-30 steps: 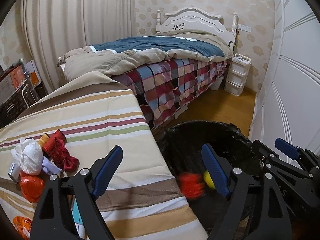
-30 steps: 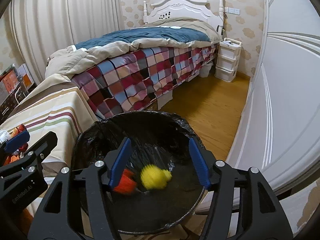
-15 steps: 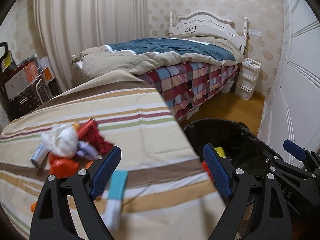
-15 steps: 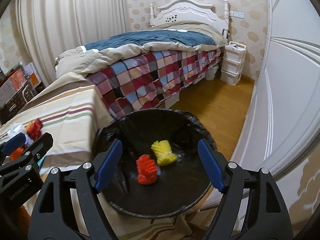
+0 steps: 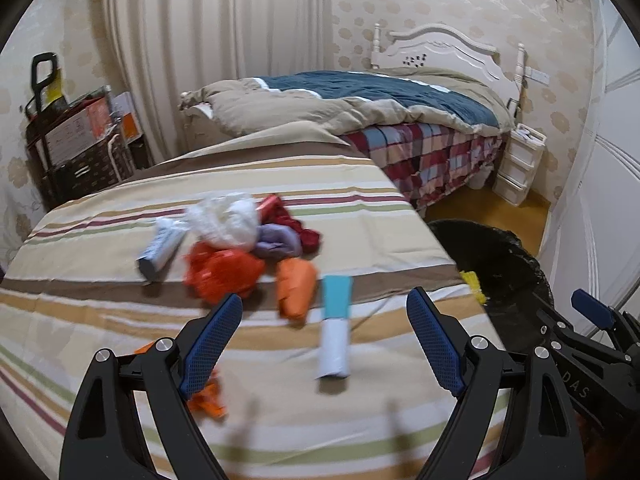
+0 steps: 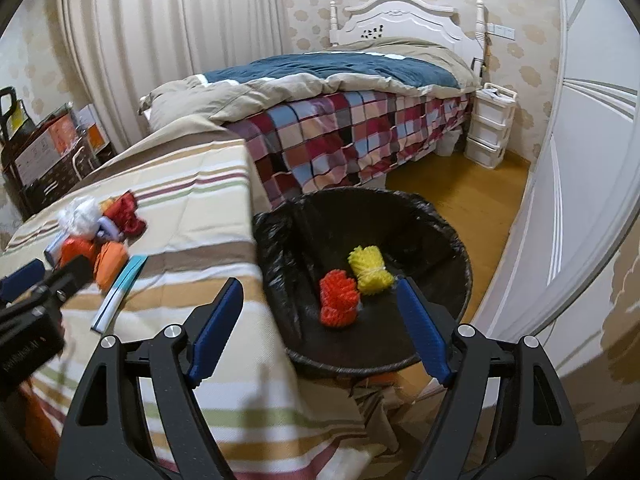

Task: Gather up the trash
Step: 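Grasp the orange plastic bag with the left tool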

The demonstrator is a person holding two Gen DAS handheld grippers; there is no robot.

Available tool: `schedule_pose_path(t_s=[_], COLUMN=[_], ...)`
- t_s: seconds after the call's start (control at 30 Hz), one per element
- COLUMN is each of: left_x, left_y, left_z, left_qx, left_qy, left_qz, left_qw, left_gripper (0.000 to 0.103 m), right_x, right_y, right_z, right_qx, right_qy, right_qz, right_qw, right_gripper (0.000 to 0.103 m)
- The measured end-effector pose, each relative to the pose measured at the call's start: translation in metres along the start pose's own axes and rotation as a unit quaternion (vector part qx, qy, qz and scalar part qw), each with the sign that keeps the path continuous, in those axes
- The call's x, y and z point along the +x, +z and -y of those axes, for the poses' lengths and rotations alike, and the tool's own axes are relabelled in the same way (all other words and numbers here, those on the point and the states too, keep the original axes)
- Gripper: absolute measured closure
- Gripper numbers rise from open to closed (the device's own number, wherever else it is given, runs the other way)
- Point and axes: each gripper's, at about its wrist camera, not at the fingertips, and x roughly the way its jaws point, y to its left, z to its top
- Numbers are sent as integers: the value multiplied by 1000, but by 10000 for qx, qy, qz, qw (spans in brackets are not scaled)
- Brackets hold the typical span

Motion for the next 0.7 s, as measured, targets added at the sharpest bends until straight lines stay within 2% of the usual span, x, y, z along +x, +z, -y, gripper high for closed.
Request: schedule_pose_path(t_s=[0.47, 0.7], left_x=[-20, -14], left_y=[-35, -46], left_z=[-69, -91], left_qx=[-300, -450], left_qy=[522, 553], left_qz=[-136, -354], left_qw=[9981, 9968], left_gripper=[19, 19], right_x=[-20, -18], right_y=[-21, -26], right_z=[-39, -57], right_qx=[-397, -543], right_qy=[271, 431], right_qz=[-56, -127], right_qw=[9988, 9975], right_gripper=[26, 26])
